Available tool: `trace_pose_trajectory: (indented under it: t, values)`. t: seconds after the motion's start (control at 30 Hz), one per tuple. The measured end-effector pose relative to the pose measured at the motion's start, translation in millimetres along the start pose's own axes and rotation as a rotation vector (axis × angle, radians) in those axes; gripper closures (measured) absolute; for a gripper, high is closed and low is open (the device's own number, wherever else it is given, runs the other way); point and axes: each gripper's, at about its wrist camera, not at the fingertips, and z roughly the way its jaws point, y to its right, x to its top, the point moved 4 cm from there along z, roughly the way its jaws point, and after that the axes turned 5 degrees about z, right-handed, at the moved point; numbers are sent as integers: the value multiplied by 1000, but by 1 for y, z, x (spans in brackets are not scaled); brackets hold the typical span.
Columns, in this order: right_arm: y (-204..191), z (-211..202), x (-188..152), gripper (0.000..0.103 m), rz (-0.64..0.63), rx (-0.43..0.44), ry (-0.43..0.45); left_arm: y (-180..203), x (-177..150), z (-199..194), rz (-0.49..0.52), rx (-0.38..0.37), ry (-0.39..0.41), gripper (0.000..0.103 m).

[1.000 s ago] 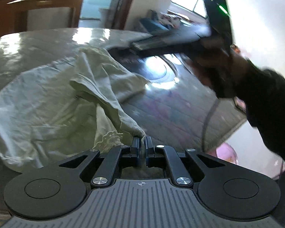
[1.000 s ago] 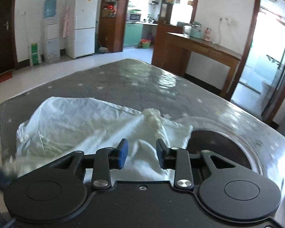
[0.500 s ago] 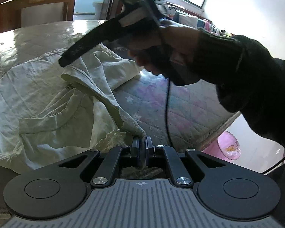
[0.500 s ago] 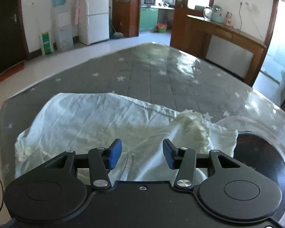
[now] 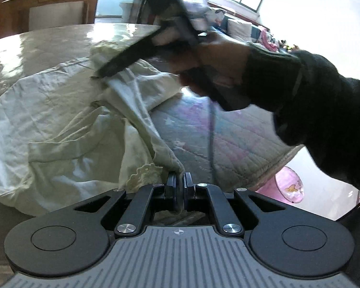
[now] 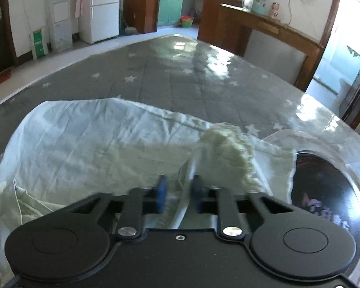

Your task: Fold clothes

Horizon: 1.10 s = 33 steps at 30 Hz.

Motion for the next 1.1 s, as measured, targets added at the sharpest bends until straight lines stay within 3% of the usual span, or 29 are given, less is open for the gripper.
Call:
trace_pose_trajectory:
  t: [0.07,0.23,0.37,0.5,0.7,0.83,0.9,1.1]
  values:
    - [8,-19,-5,99,-46,-58,43,-9,-1,-5,-21,25,9,97]
    - [26,-67,-24,99,-126,-175,96,-21,-1,-17,-35,47,35,97]
    - [29,-93,-56,99,-169,-213,67,-15,-5,-19,1,34,25,97]
    - [35,-107,-93,99,-124,-222,14,-5,-13,-15,39,12,0,97]
    - [48,-119,-128,98,56,-189,-34,-6,-21,-9,53,8,-34,97]
    - [50,-135,-129,92,168,-107,-4,-5,-19,-6,49,8,-41,97]
    - [45,-139,-123,73,167,-75,21,-2,-19,-4,54,11,-46,97]
    - [28,-128,-108,69,101,-51,34,2,-21,-5,47,27,-51,97]
